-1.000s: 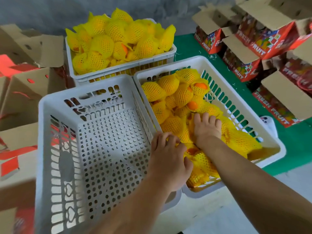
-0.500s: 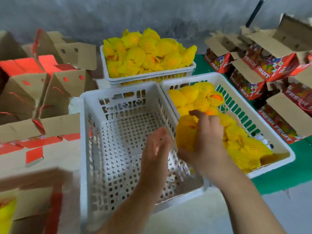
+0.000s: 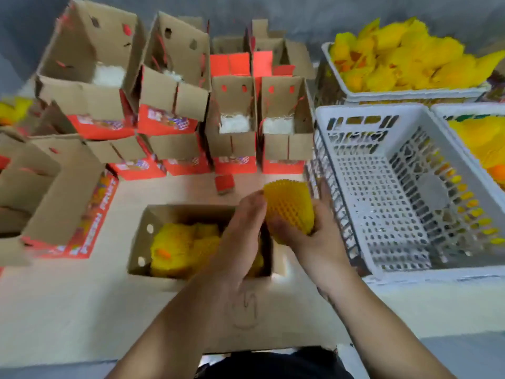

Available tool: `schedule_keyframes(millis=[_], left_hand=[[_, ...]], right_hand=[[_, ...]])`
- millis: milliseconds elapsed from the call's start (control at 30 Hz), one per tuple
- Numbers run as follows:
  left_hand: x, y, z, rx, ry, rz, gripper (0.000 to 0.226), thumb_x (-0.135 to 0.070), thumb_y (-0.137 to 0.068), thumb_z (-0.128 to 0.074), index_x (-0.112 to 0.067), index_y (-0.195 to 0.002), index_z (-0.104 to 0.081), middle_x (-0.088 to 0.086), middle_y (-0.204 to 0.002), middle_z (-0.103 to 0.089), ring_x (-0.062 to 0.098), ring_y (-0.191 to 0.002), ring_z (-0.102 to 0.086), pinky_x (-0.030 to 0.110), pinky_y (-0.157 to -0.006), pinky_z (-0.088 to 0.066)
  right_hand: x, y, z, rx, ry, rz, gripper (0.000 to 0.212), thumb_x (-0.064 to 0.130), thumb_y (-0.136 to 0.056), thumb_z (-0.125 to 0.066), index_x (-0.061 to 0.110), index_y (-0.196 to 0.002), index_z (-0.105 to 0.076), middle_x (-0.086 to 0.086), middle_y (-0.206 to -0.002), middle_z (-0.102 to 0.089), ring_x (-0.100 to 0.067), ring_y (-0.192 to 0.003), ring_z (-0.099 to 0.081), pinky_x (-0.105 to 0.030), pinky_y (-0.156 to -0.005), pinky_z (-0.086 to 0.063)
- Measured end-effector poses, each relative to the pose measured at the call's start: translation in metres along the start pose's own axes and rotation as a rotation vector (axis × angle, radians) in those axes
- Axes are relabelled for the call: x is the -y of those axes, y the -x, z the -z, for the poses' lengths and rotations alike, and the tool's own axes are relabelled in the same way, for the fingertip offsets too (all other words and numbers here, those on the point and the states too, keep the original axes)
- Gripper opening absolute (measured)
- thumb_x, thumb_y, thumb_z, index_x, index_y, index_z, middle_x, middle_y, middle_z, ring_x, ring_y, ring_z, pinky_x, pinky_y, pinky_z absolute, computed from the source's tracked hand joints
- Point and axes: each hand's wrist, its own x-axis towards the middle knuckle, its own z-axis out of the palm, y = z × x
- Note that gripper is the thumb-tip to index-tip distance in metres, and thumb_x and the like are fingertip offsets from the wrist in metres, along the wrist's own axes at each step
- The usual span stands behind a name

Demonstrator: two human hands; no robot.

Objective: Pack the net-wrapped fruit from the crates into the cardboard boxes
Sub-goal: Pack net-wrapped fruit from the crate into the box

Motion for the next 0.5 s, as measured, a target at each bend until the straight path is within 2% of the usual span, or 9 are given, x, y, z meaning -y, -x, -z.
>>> schedule_keyframes(millis=[67,100,167,200,233,267,333,400,500], left_hand=[[0.0,0.012,0.058,-0.279,-0.255,-0.171,0.021,-0.045,-0.094,-0.058,-0.041,-0.112,-0.067,-0.032,-0.105,-0.069,-0.015,-0.099,-0.061,0.008,-0.083,-0.045],[-0.001,0.018,0.084,-0.41,-0.355,-0.207,0.016,-0.038,-0.092,-0.058,-0.041,-0.105,-0.067,-0.034,-0.1,-0.067,-0.015,-0.098,-0.06,0.007,-0.083,-0.044],[0.002,0.022,0.134,-0.588,-0.586,-0.207,0.023,-0.036,-0.088,-0.055,-0.037,-0.108,-0.067,-0.026,-0.105,-0.066,-0.004,-0.106,-0.058,0.021,-0.096,-0.042],[0.008,0.019,0.156,-0.607,-0.733,-0.174,0.031,-0.038,-0.088,-0.055,-0.033,-0.116,-0.066,-0.02,-0.114,-0.064,0.005,-0.114,-0.055,0.028,-0.102,-0.037],[0.016,0.016,0.175,-0.583,-0.888,-0.115,0.037,-0.038,-0.091,-0.056,-0.028,-0.125,-0.064,-0.01,-0.124,-0.063,0.013,-0.121,-0.053,0.033,-0.106,-0.036],[0.024,0.013,0.187,-0.523,-0.997,-0.015,0.043,-0.039,-0.095,-0.058,-0.024,-0.135,-0.06,-0.001,-0.134,-0.06,0.021,-0.126,-0.052,0.038,-0.108,-0.037],[0.038,0.013,0.193,-0.394,-1.007,0.169,0.05,-0.043,-0.103,-0.052,-0.022,-0.148,-0.047,0.008,-0.148,-0.047,0.03,-0.133,-0.048,0.047,-0.111,-0.042],[0.053,0.017,0.19,-0.407,-0.981,0.091,0.048,-0.039,-0.107,-0.043,-0.023,-0.152,-0.041,0.007,-0.152,-0.042,0.03,-0.132,-0.05,0.046,-0.108,-0.046],[0.059,0.023,0.188,-0.512,-0.86,-0.077,0.056,-0.026,-0.107,-0.048,-0.025,-0.159,-0.026,0.002,-0.157,-0.045,0.028,-0.134,-0.054,0.045,-0.106,-0.047]], right_hand=[[-0.011,0.004,-0.03,-0.064,0.032,-0.028,0.058,0.043,-0.077,-0.087,0.03,-0.124,-0.057,0.007,-0.103,-0.072,-0.005,-0.09,-0.07,-0.028,-0.078,-0.058],[-0.016,0.006,-0.041,-0.076,0.081,-0.029,0.058,0.043,-0.079,-0.085,0.03,-0.126,-0.055,0.008,-0.104,-0.071,-0.005,-0.091,-0.069,-0.029,-0.079,-0.057],[-0.027,0.004,-0.057,-0.079,0.297,0.032,0.052,0.04,-0.083,-0.081,0.029,-0.128,-0.056,0.005,-0.114,-0.068,-0.013,-0.106,-0.065,-0.038,-0.091,-0.054],[-0.033,0.001,-0.064,-0.062,0.462,0.087,0.051,0.042,-0.084,-0.079,0.028,-0.128,-0.057,0.002,-0.12,-0.065,-0.018,-0.112,-0.062,-0.04,-0.094,-0.052],[-0.037,-0.002,-0.073,-0.029,0.659,0.126,0.05,0.047,-0.086,-0.074,0.028,-0.128,-0.057,0.0,-0.124,-0.061,-0.023,-0.114,-0.06,-0.041,-0.09,-0.052],[-0.04,-0.004,-0.082,0.005,0.865,0.136,0.049,0.053,-0.088,-0.066,0.028,-0.129,-0.054,-0.002,-0.124,-0.059,-0.027,-0.113,-0.06,-0.041,-0.08,-0.053],[-0.046,-0.007,-0.098,0.045,1.163,0.113,0.046,0.058,-0.093,-0.049,0.028,-0.128,-0.046,-0.003,-0.125,-0.056,-0.028,-0.11,-0.059,-0.037,-0.065,-0.045],[-0.048,-0.007,-0.106,0.055,1.251,0.094,0.044,0.059,-0.093,-0.042,0.026,-0.122,-0.04,-0.003,-0.125,-0.056,-0.028,-0.112,-0.054,-0.039,-0.07,-0.044],[-0.057,-0.004,-0.097,0.021,1.341,0.109,0.048,0.072,-0.087,-0.034,0.03,-0.11,-0.036,0.001,-0.122,-0.053,-0.029,-0.115,-0.042,-0.047,-0.09,-0.036]])
